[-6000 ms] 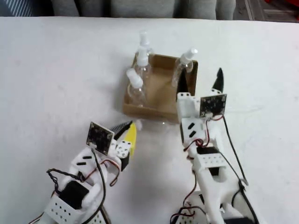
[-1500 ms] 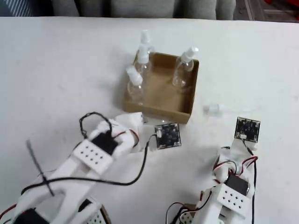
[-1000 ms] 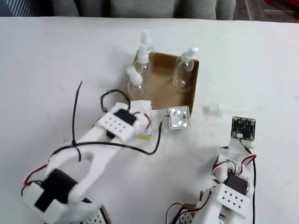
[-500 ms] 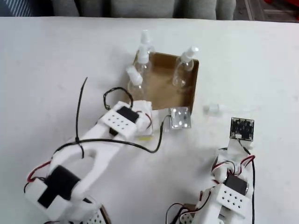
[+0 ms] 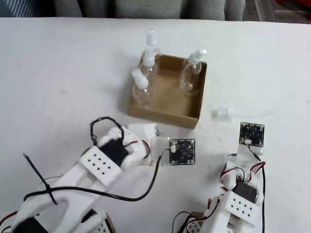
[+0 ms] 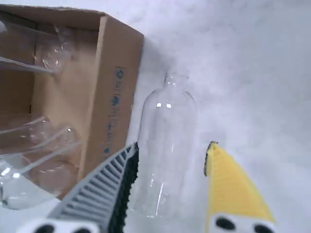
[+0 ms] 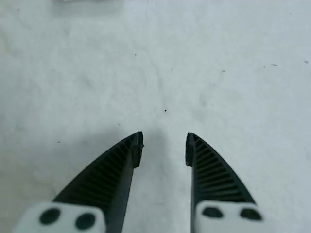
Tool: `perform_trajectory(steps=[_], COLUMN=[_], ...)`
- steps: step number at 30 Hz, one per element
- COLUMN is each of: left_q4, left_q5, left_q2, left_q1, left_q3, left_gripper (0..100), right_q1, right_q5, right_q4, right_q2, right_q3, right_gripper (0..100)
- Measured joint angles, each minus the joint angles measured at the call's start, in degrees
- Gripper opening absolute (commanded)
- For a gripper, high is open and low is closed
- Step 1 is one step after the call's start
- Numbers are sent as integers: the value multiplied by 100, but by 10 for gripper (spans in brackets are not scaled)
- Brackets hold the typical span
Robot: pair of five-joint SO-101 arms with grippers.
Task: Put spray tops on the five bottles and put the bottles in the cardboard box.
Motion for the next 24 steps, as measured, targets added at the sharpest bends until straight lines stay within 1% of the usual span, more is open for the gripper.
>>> perform_trajectory(steps=[4, 8, 12, 14, 18, 24], left_q4=[-9, -9, -9, 132, 510, 563], left_q5=[-44, -62, -79, -79, -105, -105], left_q2=[545, 1855, 3262, 3780, 4149, 4211], left_q1=[35, -62, -325, -422, -440, -440], left_q3=[-527, -1468, -2541, -2989, -3402, -3455], left_gripper=[266, 268, 268, 268, 269, 271], right_q1=[9, 0, 0, 0, 0, 0], right_q5=[0, 0, 0, 0, 0, 0], right_q4=[0, 0, 0, 0, 0, 0], right_q2=[0, 0, 0, 0, 0, 0], right_q3=[0, 0, 0, 0, 0, 0], right_gripper=[112, 112, 112, 112, 112, 112])
